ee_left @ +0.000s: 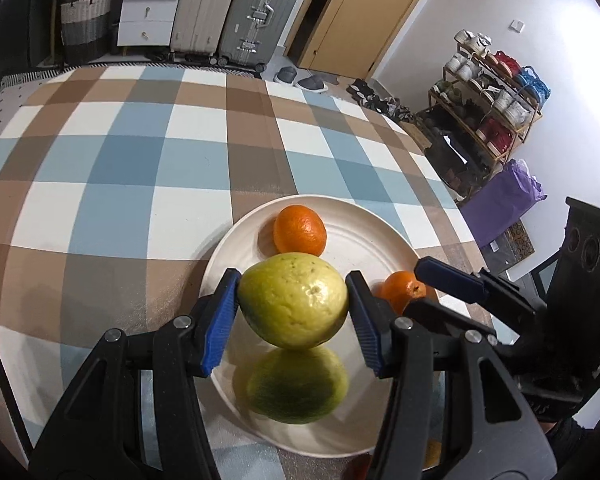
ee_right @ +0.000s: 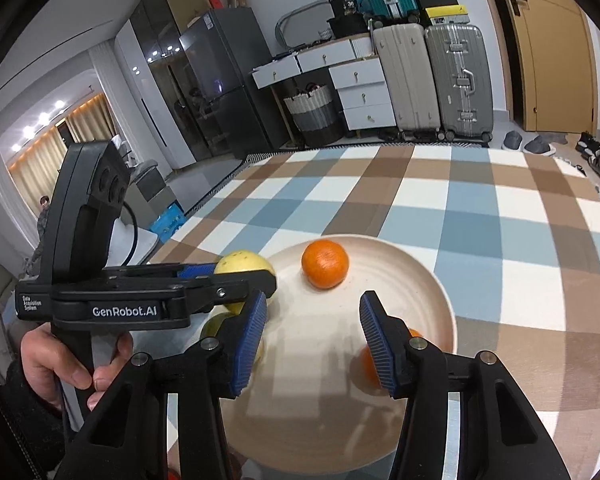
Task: Organize fruits
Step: 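Carry both yellow pomelos onto the white plate and open both grippers, then withdraw both open grippers from the plate toward the remaining fruit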
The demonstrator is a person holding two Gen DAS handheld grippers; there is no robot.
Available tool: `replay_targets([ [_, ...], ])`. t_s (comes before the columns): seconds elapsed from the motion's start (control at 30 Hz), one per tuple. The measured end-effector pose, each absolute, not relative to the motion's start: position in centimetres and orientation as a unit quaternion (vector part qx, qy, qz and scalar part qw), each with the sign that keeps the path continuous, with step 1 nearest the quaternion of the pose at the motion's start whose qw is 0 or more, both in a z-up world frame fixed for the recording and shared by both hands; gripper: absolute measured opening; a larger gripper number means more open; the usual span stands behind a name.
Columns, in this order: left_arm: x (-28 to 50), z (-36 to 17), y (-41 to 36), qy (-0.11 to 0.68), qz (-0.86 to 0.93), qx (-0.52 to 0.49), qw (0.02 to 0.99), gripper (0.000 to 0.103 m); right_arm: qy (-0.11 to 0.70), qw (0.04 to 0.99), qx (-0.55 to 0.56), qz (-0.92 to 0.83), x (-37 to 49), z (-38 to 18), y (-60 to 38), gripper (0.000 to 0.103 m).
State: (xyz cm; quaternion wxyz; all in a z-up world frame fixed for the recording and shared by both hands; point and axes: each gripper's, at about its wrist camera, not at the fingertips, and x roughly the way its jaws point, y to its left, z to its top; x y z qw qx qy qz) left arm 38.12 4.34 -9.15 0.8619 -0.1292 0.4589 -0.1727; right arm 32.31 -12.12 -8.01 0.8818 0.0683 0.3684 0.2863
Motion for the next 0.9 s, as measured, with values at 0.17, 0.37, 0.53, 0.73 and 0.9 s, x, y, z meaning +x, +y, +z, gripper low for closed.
replay_targets([
  [0.17, 38.8, -9.1, 4.2, 0.457, -0.174, -0.136, 0.862, 0.057, 0.371, 0.883, 0.074, 0.280, 32.3, -8.3, -12.6, 0.051],
  [0.37, 38.0, -8.0, 4.4, 0.451, -0.160, -0.135, 0.867, 0.063, 0.362, 0.889, 0.078, 0.270, 31.2, -7.5, -13.7, 0.051],
  [0.53, 35.5, -6.3, 4.8, 0.440, -0.152, -0.127, 0.876, 0.063, 0.349, 0.895, 0.088, 0.263, 29.5, -6.0, -15.0, 0.051],
  [0.73, 30.8, -3.3, 4.9, 0.410, -0.129, -0.103, 0.897, 0.063, 0.328, 0.904, 0.098, 0.255, 26.4, -3.7, -16.5, 0.051],
  [0.9, 26.5, -1.1, 4.5, 0.393, -0.125, -0.087, 0.907, 0.063, 0.314, 0.910, 0.101, 0.252, 23.7, -2.3, -17.2, 0.052],
])
